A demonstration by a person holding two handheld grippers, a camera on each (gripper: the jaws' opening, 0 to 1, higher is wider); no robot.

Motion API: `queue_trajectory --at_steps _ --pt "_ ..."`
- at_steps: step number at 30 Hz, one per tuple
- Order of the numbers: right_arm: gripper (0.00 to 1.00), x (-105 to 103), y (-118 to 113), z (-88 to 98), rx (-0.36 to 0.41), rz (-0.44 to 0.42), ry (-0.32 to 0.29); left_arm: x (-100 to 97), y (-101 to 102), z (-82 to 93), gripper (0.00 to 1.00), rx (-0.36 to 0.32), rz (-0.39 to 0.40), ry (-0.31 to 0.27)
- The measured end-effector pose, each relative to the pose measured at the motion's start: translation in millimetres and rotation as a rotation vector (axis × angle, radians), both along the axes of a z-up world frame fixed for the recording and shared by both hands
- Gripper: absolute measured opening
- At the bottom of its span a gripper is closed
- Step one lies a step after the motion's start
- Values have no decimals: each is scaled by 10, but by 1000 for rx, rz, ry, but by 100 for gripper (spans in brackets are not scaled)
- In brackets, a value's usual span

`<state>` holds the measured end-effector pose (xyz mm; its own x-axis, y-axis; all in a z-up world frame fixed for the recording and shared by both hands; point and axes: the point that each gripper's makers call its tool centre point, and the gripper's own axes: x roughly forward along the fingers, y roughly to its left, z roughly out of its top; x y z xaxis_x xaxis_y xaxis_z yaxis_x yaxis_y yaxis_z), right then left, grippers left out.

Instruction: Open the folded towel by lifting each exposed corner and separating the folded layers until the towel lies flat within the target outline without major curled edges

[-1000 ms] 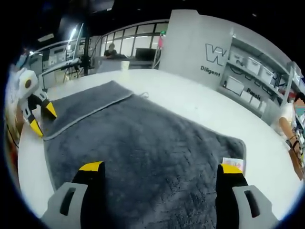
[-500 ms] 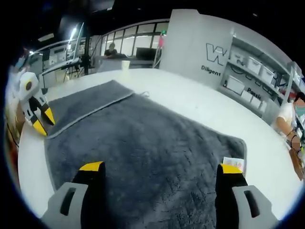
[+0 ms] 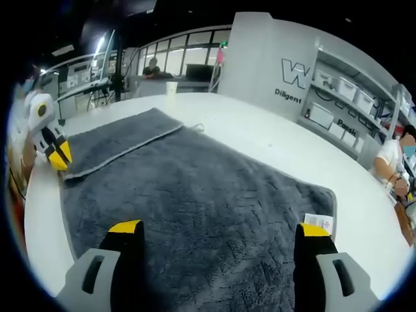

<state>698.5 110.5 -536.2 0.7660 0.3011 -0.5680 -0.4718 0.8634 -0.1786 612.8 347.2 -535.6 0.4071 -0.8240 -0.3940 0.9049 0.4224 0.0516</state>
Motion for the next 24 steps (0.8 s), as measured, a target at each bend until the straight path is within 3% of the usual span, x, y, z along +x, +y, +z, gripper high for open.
queue_trajectory --at_steps 9,12,15,24 --pt "97 -14 0 -7 -1 2 6 334 318 249 4 -69 174 -71" --pt "98 -22 6 -21 1 4 13 469 525 307 4 -89 262 -85" --pt "99 -25 11 -25 3 5 14 602 791 331 3 -67 361 -119" --pt "99 -32 5 -43 8 -6 19 740 1428 313 4 -73 559 -124"
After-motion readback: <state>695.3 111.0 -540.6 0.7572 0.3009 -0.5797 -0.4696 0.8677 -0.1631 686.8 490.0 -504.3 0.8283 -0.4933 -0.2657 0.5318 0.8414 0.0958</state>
